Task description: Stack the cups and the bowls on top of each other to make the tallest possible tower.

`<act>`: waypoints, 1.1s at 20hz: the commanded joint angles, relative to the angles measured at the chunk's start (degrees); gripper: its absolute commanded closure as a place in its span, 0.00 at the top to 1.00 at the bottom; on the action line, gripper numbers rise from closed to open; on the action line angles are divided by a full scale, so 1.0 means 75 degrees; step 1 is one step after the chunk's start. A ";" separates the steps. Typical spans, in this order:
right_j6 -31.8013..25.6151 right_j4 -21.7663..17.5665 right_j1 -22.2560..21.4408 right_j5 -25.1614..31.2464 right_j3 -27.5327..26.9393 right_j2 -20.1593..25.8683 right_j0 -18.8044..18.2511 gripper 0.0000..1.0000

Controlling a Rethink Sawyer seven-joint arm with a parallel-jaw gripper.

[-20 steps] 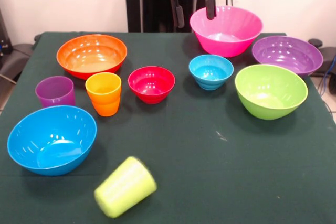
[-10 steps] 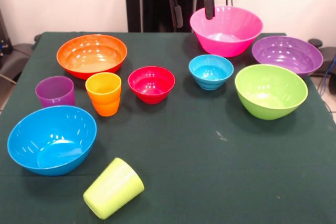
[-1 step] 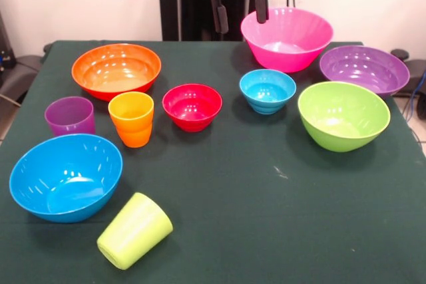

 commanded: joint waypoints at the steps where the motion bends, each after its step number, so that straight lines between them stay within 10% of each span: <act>1: -0.1281 -0.0365 -0.0005 0.0366 0.0597 0.0071 0.0011 1.00; 22: -0.0852 -0.0210 -0.0775 -0.0182 0.1558 0.0169 -0.0386 1.00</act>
